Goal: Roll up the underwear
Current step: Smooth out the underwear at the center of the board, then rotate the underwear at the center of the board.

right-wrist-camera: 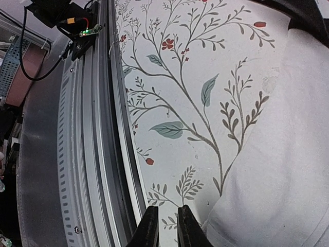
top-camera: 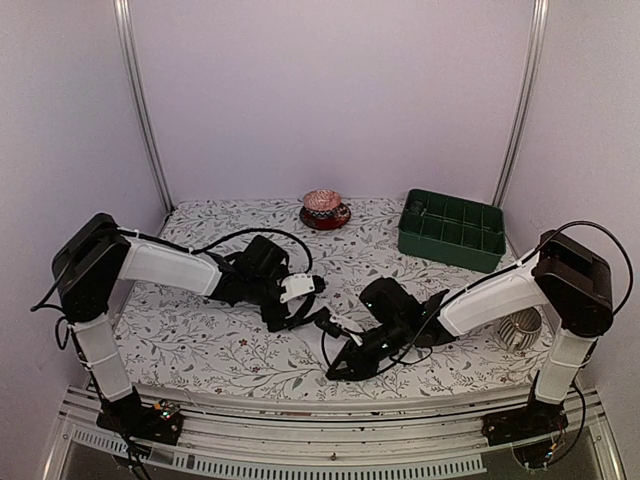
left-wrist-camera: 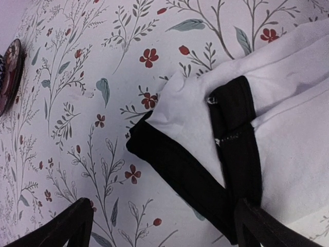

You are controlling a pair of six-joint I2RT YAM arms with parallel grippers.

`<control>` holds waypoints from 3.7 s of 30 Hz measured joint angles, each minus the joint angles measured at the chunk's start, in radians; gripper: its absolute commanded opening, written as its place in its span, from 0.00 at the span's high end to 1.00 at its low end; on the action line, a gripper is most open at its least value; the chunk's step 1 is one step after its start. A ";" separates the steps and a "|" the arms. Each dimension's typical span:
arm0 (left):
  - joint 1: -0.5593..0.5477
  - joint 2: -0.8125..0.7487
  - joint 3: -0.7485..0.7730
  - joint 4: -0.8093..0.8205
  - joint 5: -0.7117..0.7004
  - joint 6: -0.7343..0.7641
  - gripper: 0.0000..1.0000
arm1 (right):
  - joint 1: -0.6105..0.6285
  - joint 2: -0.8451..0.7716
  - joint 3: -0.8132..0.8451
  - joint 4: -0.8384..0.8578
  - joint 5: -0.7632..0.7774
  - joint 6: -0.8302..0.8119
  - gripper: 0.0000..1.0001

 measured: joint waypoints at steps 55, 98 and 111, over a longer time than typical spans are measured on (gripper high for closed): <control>0.101 -0.021 0.151 -0.081 -0.067 0.007 0.01 | 0.043 -0.242 0.103 -0.332 0.397 0.004 0.01; 0.163 -0.163 -0.050 0.050 -0.028 -0.099 0.02 | -0.154 0.135 0.365 -0.616 1.037 0.211 0.01; 0.241 -0.171 -0.058 0.090 -0.043 -0.098 0.01 | -0.242 0.576 1.012 -0.609 1.049 0.019 0.01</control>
